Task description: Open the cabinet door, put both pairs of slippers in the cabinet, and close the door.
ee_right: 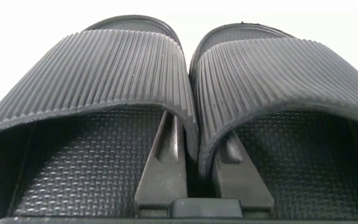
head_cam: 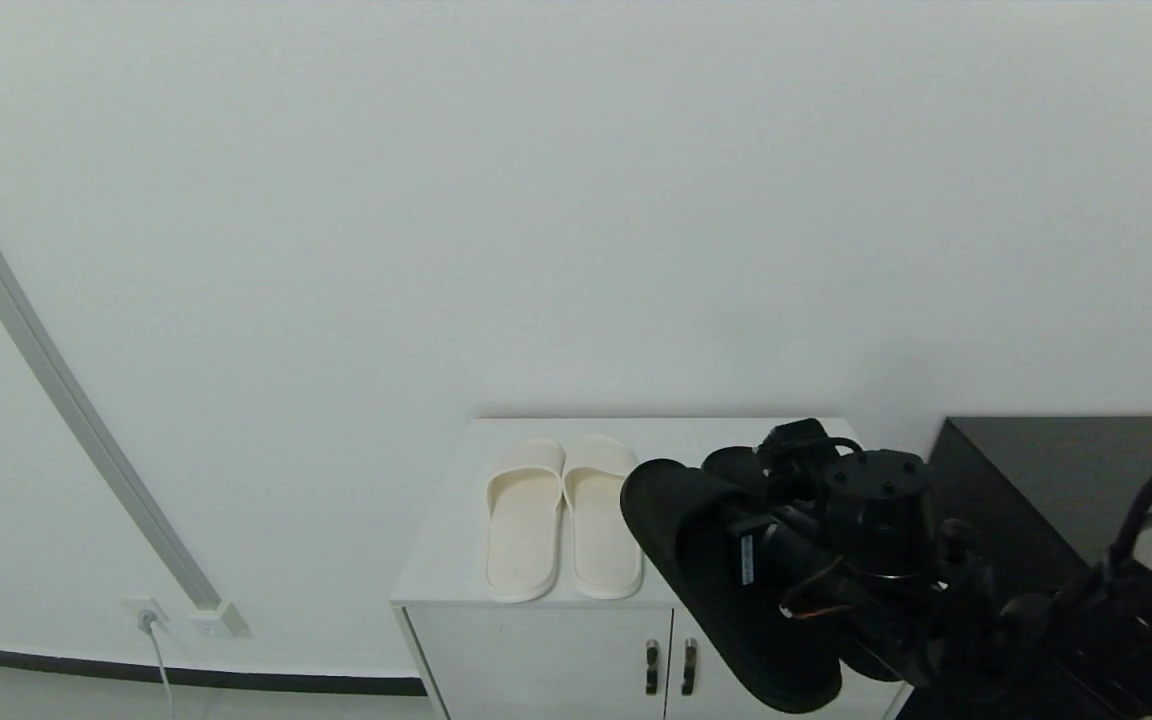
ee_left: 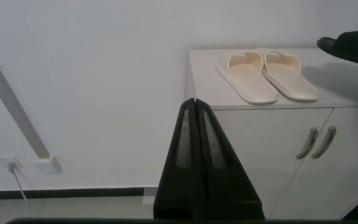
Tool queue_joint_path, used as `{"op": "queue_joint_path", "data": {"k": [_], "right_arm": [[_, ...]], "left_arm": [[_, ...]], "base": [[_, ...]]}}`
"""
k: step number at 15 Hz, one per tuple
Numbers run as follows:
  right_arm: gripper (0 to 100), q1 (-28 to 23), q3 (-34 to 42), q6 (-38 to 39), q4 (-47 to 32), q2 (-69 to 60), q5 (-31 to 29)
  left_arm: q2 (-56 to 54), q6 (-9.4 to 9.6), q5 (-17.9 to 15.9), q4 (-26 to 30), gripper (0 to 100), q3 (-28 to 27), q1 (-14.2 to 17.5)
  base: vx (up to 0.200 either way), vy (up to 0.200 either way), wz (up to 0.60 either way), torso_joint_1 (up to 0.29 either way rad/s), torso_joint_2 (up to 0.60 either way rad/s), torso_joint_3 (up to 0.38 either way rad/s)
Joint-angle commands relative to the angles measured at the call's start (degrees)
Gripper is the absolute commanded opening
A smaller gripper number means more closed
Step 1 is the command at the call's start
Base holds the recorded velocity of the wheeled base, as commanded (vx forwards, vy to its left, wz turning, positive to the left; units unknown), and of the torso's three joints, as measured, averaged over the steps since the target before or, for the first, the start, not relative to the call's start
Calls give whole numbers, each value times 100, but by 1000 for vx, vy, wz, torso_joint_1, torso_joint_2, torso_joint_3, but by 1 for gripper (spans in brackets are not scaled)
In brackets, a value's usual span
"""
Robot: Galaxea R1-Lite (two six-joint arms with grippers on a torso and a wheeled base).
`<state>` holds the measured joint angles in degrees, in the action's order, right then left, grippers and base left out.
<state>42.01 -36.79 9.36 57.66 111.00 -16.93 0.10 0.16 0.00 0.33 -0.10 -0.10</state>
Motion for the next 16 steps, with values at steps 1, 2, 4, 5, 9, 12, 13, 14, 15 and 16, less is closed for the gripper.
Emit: {"op": "queue_joint_path", "data": {"k": [1, 2, 4, 5, 9, 12, 13, 14, 15, 16], "right_arm": [[0, 167, 348, -13, -18, -658, 331], [0, 194, 454, -22, -27, -790, 498], [0, 194, 550, -49, -36, -931, 735], [0, 194, 577, -49, -44, -966, 735], [0, 176, 682, -49, -44, -1054, 858], [0, 141, 647, -49, -44, -983, 858], [0, 115, 638, -49, -44, -948, 858], [0, 106, 638, -49, -44, -948, 867], [0, 106, 638, -49, -44, -948, 867], [0, 106, 638, -49, -44, -948, 867]], "left_arm": [[-1, 2, -9, 2, 0, 1, 1], [-1, 11, -18, 2, 0, 1, 1], [-1, -16, 9, 2, 0, 1, 1], [-1, -60, 18, 2, 0, 1, 1], [-1, -60, 9, 2, 0, 1, 1], [-1, -60, -9, 2, 0, 1, 1], [-1, -42, -18, 2, 0, 1, 1], [-1, -42, -18, 2, 0, 1, 1], [-1, -51, -18, 2, 0, 1, 1], [-1, -42, -18, 2, 0, 1, 1]], "base": [[0, 0, 0, 0, 0, 0], [0, 0, 0, 0, 0, 0], [0, 0, 0, 0, 0, 0], [0, 0, 0, 0, 0, 0], [0, 0, 0, 0, 0, 0], [-200, 0, 0, 7, 2, -1], [-200, 0, 0, 7, 7, 2], [-200, 0, 0, -17, 7, 12], [-200, 0, 0, -17, 2, 2], [-200, 0, 0, -2, 2, 2]]}}
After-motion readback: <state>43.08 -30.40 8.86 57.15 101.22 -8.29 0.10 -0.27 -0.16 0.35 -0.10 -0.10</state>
